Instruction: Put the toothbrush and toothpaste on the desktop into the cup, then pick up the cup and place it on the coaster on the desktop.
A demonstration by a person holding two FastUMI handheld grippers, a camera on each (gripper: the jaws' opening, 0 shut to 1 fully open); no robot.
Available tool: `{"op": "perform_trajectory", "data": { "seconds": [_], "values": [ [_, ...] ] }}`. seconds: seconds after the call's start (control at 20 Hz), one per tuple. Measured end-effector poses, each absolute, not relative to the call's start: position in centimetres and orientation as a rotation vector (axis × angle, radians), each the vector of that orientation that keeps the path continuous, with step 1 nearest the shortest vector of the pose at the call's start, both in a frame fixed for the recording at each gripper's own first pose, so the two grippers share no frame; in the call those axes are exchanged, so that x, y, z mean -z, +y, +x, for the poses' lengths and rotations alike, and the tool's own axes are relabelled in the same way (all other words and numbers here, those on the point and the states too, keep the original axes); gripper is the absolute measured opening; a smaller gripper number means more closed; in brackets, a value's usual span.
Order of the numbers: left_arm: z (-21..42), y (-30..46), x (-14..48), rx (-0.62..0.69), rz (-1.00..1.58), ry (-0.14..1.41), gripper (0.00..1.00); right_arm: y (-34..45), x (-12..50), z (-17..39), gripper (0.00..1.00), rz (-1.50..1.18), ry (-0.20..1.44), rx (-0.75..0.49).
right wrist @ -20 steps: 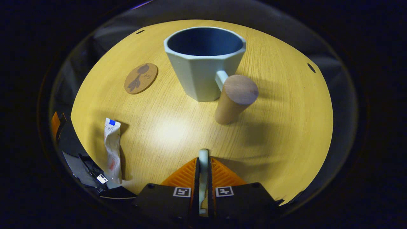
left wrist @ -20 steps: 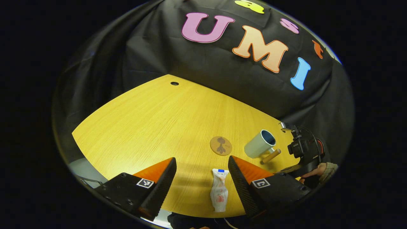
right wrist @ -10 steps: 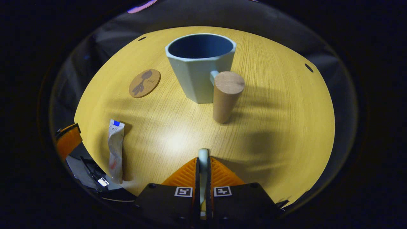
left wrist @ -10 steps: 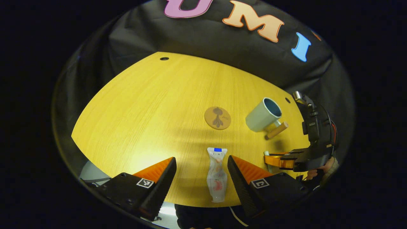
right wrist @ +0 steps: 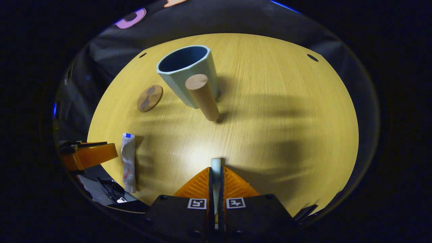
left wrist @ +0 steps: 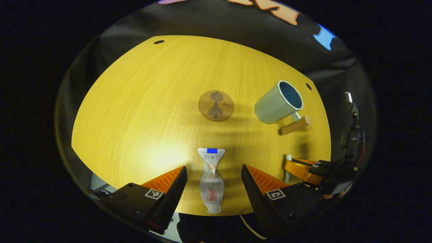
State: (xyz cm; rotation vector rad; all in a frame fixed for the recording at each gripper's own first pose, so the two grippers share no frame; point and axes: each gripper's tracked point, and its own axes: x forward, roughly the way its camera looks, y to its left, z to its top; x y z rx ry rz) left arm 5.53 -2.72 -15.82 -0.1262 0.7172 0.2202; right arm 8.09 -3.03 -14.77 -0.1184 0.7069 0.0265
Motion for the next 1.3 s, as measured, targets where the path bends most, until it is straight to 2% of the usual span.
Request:
{"op": "perform_trajectory", "data": {
  "seconds": [0.25, 0.3, 0.35, 0.45, 0.5, 0.65, 0.7, 0.8, 0.95, 1.15, 1.3],
  "values": [
    [7.0, -2.4, 17.3, -0.223, -0.111, 0.804, 0.86, -6.8, 12.1, 6.1, 0.07, -0.028, 0.638, 0.019],
    [7.2, -2.3, 17.6, -0.229, -0.101, 0.817, 0.78, -7.6, 11.5, 6.0, 0.06, -0.016, 0.619, 0.028],
    [7.3, -2.2, 17.8, -0.234, -0.092, 0.829, 0.75, -8.4, 10.7, 5.9, 0.05, -0.004, 0.600, 0.036],
    [7.6, -2.2, 18.2, -0.235, -0.079, 0.848, 0.76, -9.5, 9.1, 6.1, 0.07, 0.019, 0.563, 0.042],
    [7.8, -2.3, 18.4, -0.231, -0.073, 0.848, 0.73, -10.0, 8.6, 6.2, 0.07, 0.027, 0.551, 0.048],
    [7.9, -1.9, 19.0, -0.247, -0.047, 0.860, 0.60, -11.5, 7.1, 7.0, 0.07, 0.035, 0.520, 0.067],
    [7.8, -1.6, 19.1, -0.253, -0.035, 0.864, 0.49, -11.6, 6.9, 7.2, 0.07, 0.038, 0.511, 0.068],
    [7.7, -1.2, 19.5, -0.261, -0.023, 0.870, 0.35, -11.8, 6.3, 7.6, 0.07, 0.043, 0.498, 0.067],
    [7.5, -1.0, 19.8, -0.272, -0.046, 0.873, 0.27, -11.7, 5.6, 8.1, 0.07, 0.048, 0.486, 0.058],
    [7.8, -1.4, 19.7, -0.248, -0.062, 0.848, 0.24, -11.6, 3.9, 9.5, 0.07, 0.024, 0.460, 0.049],
    [7.7, -1.7, 19.6, -0.197, -0.080, 0.839, 0.15, -10.7, 1.4, 10.8, 0.07, 0.012, 0.417, 0.030]
  ]
}}
